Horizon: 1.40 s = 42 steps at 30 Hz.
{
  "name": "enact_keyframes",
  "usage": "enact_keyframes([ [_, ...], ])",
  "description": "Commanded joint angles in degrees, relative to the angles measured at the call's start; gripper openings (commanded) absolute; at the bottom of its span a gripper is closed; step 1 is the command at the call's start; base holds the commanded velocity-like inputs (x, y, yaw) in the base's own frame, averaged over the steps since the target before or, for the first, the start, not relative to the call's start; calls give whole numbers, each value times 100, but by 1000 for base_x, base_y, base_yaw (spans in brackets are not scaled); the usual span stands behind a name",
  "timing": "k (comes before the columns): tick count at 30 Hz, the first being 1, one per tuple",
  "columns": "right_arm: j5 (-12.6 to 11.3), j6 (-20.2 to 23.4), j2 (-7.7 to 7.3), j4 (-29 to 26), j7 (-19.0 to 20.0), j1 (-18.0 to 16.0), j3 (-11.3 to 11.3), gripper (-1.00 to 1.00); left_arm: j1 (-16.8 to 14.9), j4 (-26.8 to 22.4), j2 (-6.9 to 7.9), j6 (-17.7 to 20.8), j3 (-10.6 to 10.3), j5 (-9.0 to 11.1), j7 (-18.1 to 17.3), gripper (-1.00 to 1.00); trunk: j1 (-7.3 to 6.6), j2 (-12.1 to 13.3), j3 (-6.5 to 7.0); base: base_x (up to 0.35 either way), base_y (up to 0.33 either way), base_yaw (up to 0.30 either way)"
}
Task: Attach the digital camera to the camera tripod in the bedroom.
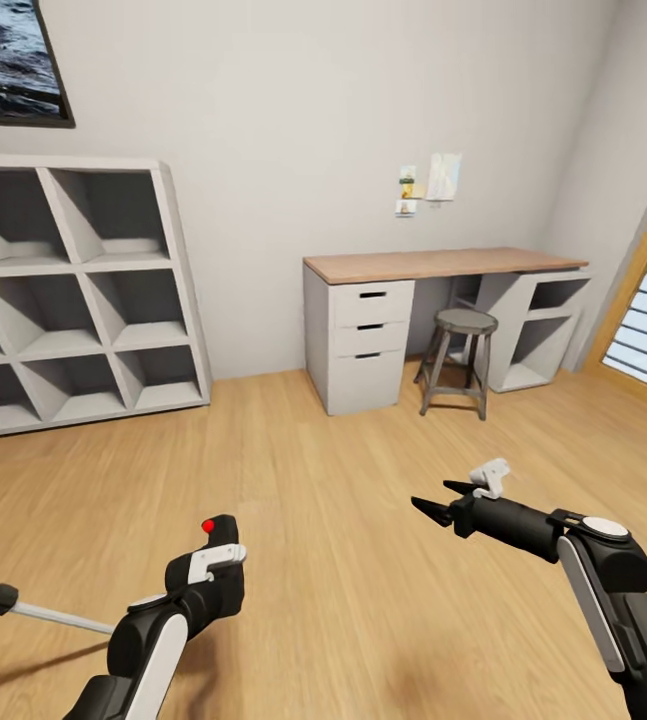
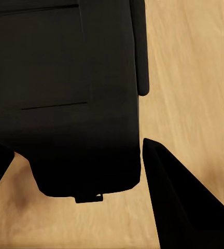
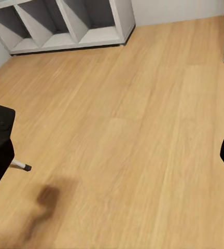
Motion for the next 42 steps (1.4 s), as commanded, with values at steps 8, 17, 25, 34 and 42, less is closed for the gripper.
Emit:
enact_keyframes([
  [8, -37, 324, -6, -2, -8, -33, -11, 100, -4, 71, -1, 21, -3, 43, 50, -100, -177, 320, 130, 0, 0, 32],
  [17, -36, 536, -16, -2, -13, -66, -12, 100, -7, 89, -1, 21, -3, 43, 52, -100, -375, 681, 236, 0, 0, 5],
  [25, -36, 540, -17, -2, -11, -63, -12, 100, -9, 94, -1, 21, -3, 43, 52, -100, -551, 1002, 348, 0, 0, 0],
  [34, -36, 521, -18, -2, -6, -47, -12, 100, -6, 97, -1, 21, -3, 43, 52, -100, -749, 1363, 504, 0, 0, 0],
  [42, -36, 514, -18, -2, -7, -46, -12, 100, -8, 117, -1, 17, -3, 43, 60, -100, -924, 1684, 647, 0, 0, 0],
])
